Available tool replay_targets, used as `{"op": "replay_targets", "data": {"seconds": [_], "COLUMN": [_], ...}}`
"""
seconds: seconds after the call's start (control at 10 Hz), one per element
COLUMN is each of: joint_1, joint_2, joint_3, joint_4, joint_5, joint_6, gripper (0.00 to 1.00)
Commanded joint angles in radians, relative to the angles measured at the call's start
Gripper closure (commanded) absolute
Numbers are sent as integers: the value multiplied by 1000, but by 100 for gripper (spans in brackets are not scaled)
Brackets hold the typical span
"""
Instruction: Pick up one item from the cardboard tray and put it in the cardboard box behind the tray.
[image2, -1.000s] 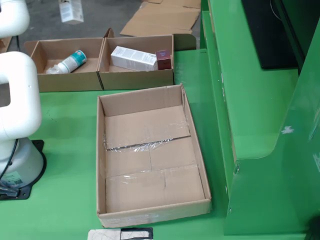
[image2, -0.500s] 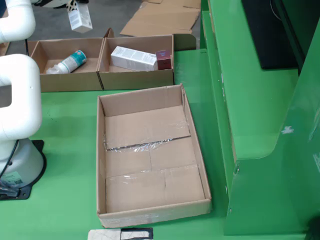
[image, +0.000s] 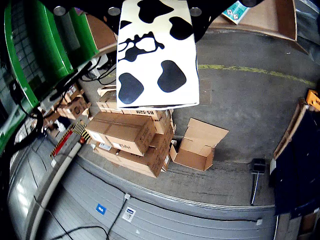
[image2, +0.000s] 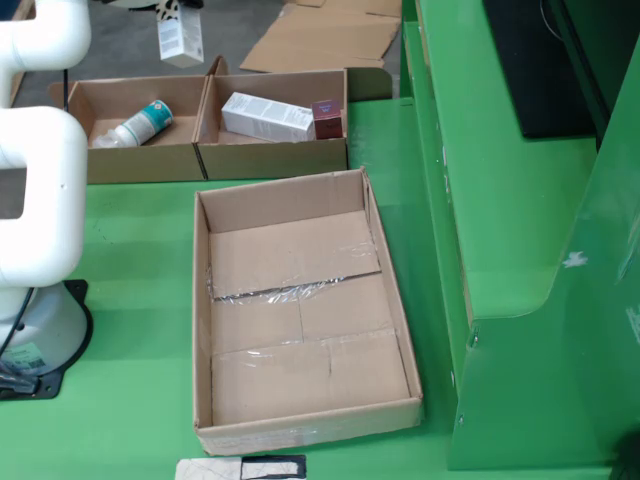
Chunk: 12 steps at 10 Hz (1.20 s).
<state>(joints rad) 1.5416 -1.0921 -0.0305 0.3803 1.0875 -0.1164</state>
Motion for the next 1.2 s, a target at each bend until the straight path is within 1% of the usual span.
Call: {"op": "replay_targets", "data": {"seconds": [0.0, 0.1, 0.2, 0.3, 0.4, 0.6, 0.9, 1.0, 1.1], "joint_1": [-152, -145, -145, -108, -108, -55, -36, -33, -33], "joint_2": [160, 182, 182, 190, 190, 185, 164, 109, 109], "joint_3": [31, 31, 31, 31, 31, 31, 31, 31, 31], "joint_4": [-721, -823, -823, -937, -937, -1017, -996, -912, -912], "joint_5": [366, 382, 382, 389, 389, 395, 389, 385, 385], "joint_6": [6, 18, 18, 41, 41, 66, 66, 55, 55], "gripper": [100, 100, 100, 100, 100, 100, 100, 100, 100]}}
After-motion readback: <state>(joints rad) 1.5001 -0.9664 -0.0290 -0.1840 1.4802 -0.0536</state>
